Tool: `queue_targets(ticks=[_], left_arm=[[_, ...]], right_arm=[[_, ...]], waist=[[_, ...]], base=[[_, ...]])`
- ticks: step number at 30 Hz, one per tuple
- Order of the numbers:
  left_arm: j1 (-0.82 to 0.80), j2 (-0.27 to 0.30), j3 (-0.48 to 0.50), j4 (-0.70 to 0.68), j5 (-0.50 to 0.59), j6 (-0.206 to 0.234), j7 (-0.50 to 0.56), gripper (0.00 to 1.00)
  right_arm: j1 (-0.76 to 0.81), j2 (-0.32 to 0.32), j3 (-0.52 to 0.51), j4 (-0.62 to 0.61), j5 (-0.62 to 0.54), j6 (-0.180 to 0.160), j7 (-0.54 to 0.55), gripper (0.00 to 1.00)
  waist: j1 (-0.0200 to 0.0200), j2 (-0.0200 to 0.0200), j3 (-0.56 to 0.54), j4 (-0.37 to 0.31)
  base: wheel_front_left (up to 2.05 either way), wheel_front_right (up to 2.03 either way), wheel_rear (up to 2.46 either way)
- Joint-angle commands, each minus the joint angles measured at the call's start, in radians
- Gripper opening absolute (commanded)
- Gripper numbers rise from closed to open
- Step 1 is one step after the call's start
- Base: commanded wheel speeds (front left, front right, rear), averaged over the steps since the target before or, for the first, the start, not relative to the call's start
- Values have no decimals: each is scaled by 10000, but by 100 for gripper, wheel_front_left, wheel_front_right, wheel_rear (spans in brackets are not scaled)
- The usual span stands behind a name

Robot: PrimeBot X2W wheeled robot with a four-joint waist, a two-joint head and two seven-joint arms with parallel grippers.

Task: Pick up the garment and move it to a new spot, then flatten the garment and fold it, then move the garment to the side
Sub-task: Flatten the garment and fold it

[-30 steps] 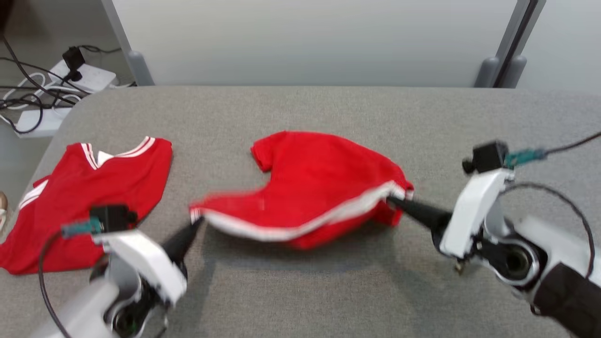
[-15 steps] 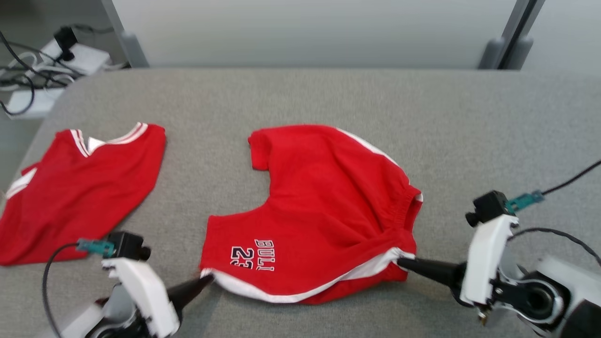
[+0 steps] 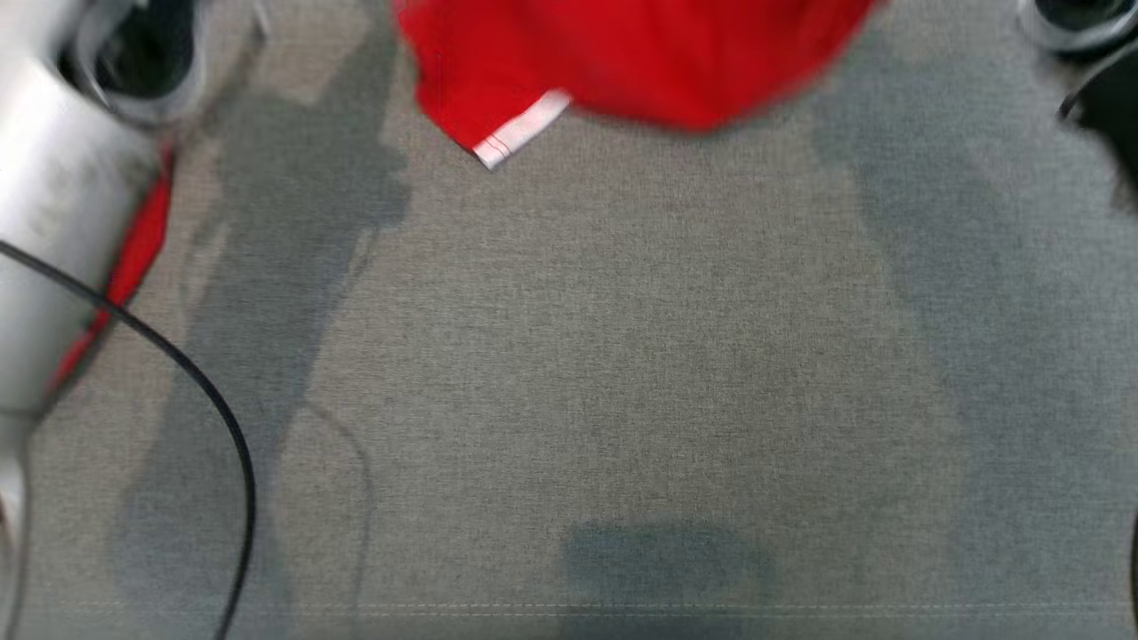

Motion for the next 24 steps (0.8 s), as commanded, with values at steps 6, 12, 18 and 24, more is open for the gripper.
queue_targets(ticks=[6, 12, 18, 24], left_arm=[[-921, 876, 870, -501, 806, -68, -292, 0], [1013, 899, 495, -145, 785, -69, -297, 0], [3501, 475, 42, -242, 488, -70, -299, 0], [5385, 107, 803, -476, 757, -70, -299, 0]], right_arm=[[-417, 223, -385, -219, -251, 46, -145, 0], [1084, -273, 380, -497, 326, 46, 1570, 0], [3001, -1002, 914, -1052, 978, 46, 2778, 0], [4497, -1696, 1018, -1881, 1360, 46, 2876, 0]], waist=[[0, 0, 121, -213], [0, 0, 553, -226], [0, 0, 459, -130], [0, 0, -448, -16]], base=[[0, 0, 0], [0, 0, 0], [0, 0, 0], [0, 0, 0]])
